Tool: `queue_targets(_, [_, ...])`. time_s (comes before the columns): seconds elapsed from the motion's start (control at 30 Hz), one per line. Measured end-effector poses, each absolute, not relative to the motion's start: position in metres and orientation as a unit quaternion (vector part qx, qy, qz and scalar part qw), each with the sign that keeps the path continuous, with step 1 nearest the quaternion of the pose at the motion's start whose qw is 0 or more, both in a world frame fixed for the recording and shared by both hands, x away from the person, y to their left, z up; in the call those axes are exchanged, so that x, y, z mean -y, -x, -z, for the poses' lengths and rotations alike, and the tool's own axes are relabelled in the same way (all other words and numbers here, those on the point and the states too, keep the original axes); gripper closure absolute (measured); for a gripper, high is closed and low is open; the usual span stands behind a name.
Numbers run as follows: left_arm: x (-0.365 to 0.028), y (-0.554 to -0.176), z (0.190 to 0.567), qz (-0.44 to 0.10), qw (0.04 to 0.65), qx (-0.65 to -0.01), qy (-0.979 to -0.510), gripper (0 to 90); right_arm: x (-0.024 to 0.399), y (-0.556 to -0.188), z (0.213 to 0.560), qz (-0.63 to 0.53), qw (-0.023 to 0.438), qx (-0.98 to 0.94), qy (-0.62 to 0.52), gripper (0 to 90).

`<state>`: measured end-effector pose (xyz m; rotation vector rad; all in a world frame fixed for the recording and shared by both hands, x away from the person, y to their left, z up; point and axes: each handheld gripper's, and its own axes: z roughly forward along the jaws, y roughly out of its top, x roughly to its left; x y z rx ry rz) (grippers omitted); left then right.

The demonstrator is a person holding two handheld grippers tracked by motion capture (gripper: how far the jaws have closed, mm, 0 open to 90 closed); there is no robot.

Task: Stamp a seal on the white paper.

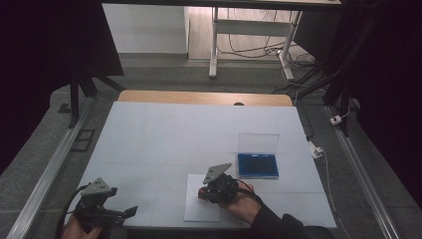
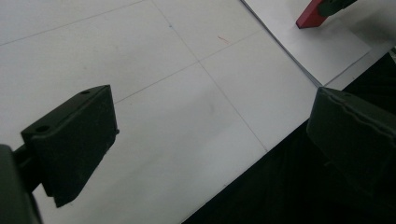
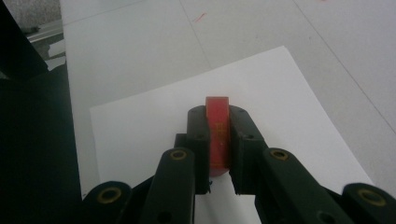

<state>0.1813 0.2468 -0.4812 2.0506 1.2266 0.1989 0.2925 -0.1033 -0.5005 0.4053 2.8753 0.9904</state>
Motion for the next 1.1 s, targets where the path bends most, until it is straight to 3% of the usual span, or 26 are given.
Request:
queue_targets(0.57, [-0.246, -0.182, 0.481, -0.077, 0.361, -0.479, -0.797, 2.2, 0.098, -0.281, 0.501, -0.307, 0.084, -0.942, -0.104, 79.8])
queue_targets(0.97, [-0.247, -0.182, 0.481, -0.077, 0.361, -0.480, -0.796, 2.2, 0.107, -0.295, 0.504, -0.337, 0.024, -0.931, -0.137, 79.9])
queue_targets(1.1, [-0.247, -0.182, 0.481, -0.077, 0.361, -0.479, -0.796, 2.2, 0.105, -0.290, 0.504, -0.333, 0.043, -0.934, -0.125, 79.9])
